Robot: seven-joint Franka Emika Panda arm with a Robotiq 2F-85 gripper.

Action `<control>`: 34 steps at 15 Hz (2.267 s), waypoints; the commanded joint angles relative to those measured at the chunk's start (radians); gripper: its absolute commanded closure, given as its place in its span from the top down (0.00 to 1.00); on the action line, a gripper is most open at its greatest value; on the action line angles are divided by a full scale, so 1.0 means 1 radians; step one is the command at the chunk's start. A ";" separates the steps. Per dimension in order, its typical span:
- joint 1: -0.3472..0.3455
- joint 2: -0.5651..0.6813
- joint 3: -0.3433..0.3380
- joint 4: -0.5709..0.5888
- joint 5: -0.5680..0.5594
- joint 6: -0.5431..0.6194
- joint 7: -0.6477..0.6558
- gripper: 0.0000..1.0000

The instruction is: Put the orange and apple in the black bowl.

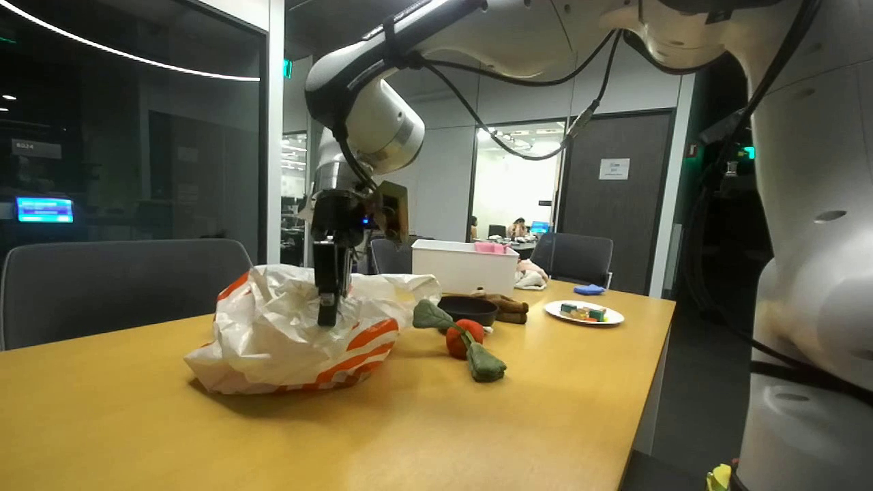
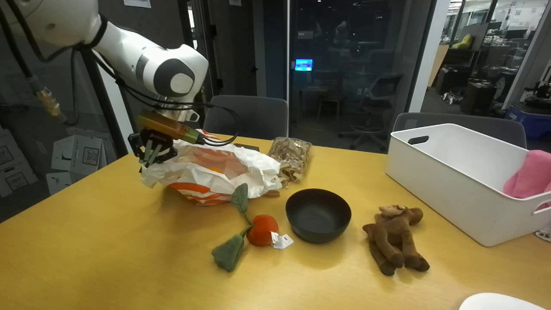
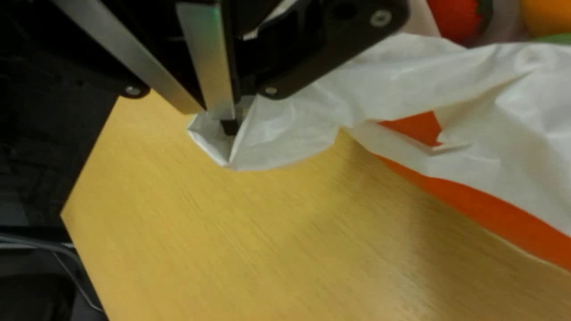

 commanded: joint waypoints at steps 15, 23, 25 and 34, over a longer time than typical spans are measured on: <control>-0.015 0.000 0.018 0.047 -0.062 0.085 0.118 0.77; -0.018 -0.101 0.001 0.067 -0.091 0.063 0.220 1.00; -0.023 -0.130 -0.008 0.065 -0.123 0.064 0.230 1.00; -0.067 -0.130 -0.069 -0.010 -0.164 0.229 0.191 1.00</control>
